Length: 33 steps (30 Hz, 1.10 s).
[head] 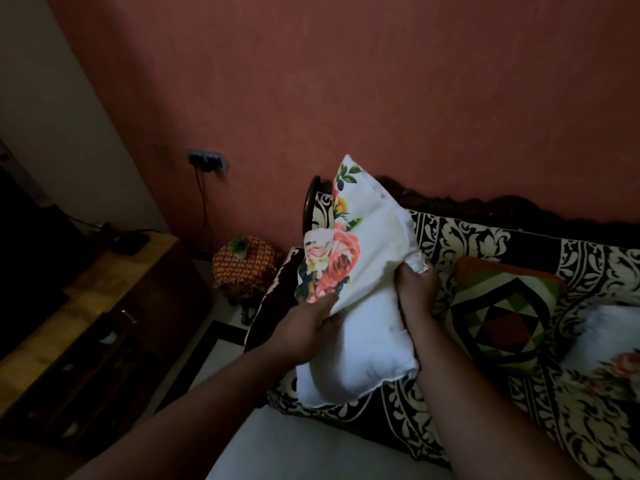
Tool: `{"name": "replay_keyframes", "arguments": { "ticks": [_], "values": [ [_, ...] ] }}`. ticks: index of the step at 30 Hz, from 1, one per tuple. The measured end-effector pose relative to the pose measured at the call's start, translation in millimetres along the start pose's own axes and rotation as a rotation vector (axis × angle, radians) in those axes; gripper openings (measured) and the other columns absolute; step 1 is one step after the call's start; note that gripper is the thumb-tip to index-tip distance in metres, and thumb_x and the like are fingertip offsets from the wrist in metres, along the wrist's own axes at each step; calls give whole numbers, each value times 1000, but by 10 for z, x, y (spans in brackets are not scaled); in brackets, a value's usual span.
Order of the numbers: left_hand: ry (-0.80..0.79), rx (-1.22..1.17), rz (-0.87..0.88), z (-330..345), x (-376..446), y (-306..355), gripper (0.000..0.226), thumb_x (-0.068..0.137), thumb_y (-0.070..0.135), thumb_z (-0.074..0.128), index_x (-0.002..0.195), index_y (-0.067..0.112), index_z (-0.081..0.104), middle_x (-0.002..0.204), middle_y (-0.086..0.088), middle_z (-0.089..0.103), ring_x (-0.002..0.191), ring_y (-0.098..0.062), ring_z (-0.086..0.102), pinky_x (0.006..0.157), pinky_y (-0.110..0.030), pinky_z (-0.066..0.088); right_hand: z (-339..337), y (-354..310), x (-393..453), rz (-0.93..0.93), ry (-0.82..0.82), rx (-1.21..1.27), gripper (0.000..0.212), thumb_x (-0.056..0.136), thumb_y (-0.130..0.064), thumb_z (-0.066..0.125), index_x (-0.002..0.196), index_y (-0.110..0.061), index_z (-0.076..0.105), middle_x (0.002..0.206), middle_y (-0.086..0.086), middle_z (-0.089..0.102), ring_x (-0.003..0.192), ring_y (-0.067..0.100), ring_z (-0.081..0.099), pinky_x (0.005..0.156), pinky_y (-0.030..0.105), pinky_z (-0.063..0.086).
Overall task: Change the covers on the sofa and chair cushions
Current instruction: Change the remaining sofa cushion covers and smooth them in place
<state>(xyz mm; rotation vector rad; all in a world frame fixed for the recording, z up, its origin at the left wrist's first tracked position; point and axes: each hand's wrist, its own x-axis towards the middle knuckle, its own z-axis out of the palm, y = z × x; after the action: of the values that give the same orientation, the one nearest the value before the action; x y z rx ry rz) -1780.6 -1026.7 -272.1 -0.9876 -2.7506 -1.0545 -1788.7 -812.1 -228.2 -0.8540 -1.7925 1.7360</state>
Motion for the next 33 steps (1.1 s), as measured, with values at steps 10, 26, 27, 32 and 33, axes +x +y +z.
{"name": "replay_keyframes", "arguments": {
  "ticks": [10,26,27,32,33],
  "values": [
    [-55,30,-48,-151,5,223,142,50,99,59,160,26,5,167,2,8,155,-16,4,124,-51,16,117,-15,-102,122,-265,196,14,82,-11,78,94,-10,70,88,9,75,74,17,68,68,30,55],
    [339,-278,-174,-155,357,292,60,76,57,70,123,25,51,106,2,69,96,-22,67,83,-44,56,14,-374,-141,17,-690,143,86,93,-36,69,161,-29,15,140,-3,56,105,3,68,93,29,55],
    [361,-339,-191,-181,419,297,52,75,52,73,115,25,53,100,5,69,93,-18,67,81,-44,56,-29,-382,-179,-3,-726,106,97,86,-56,70,161,-32,13,138,-11,52,101,-6,66,90,23,54],
    [513,-536,-338,-186,569,374,25,78,34,66,97,18,63,88,6,69,83,-2,64,79,-32,52,-173,-10,-480,-93,-789,15,146,46,-88,73,158,-37,-4,166,-4,23,147,8,33,119,36,34],
    [567,-571,-389,-161,556,358,22,79,33,65,95,18,63,88,5,70,84,-5,65,80,-35,54,-186,97,-591,-125,-776,-54,147,45,-87,75,158,-40,-6,168,-6,16,150,7,26,121,37,30]
  ]
}}
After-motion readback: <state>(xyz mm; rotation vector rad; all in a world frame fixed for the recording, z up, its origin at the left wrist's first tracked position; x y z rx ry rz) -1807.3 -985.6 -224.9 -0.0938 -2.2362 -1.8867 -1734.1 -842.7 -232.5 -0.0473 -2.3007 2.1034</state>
